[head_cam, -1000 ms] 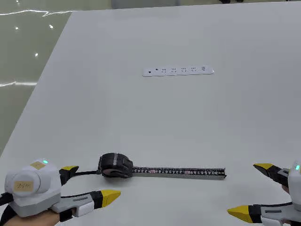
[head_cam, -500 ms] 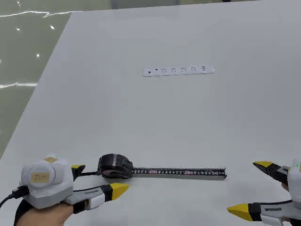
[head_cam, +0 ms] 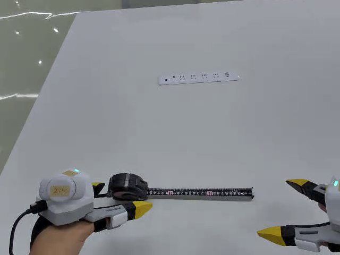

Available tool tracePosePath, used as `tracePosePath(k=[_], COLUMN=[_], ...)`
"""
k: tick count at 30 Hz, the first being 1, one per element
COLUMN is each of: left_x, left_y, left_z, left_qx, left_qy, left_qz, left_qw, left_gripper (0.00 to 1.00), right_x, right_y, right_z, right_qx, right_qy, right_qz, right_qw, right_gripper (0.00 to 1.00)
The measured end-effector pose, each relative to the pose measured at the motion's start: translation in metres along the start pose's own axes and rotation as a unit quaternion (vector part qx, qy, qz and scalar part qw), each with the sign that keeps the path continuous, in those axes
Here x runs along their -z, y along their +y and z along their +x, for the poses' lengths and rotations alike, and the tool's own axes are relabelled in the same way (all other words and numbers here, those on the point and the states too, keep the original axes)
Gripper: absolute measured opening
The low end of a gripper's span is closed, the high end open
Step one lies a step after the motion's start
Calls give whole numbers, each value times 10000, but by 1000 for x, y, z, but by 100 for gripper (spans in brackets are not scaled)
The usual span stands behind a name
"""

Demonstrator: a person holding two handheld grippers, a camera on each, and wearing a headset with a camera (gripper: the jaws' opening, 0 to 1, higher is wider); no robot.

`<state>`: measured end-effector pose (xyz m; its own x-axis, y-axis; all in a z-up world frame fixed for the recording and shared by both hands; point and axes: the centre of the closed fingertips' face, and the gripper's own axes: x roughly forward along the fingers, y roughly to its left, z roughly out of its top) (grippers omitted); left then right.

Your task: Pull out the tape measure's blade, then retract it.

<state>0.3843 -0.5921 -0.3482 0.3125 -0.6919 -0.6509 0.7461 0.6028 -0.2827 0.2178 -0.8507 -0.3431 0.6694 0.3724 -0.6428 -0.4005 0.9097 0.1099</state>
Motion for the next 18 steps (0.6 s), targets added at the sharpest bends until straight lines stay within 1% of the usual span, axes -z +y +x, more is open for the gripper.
tracePosePath(k=[6,8,14,17,18], left_x=[0,-1,-1,-1,0], left_y=[-3,-5,-5,-5,-3], left_z=[4,6,6,7,7], left_qx=[-15,24,-17,-73,-173], left_qy=[3,-2,-29,-15,-35], left_qz=[-78,-86,-112,-91,-97], left_qw=[10000,10000,9999,9999,9998], left_gripper=[87,87,88,87,86], right_x=[1,2,2,1,0], right_y=[0,-1,-1,-1,0], right_z=[2,2,3,4,4], right_qx=[-16,-18,-25,-33,-42], right_qy=[-7,-7,-31,-49,-63], right_qz=[-4,-9,-12,-14,-22], right_qw=[10000,10000,10000,10000,10000], right_gripper=[91,91,90,90,89])
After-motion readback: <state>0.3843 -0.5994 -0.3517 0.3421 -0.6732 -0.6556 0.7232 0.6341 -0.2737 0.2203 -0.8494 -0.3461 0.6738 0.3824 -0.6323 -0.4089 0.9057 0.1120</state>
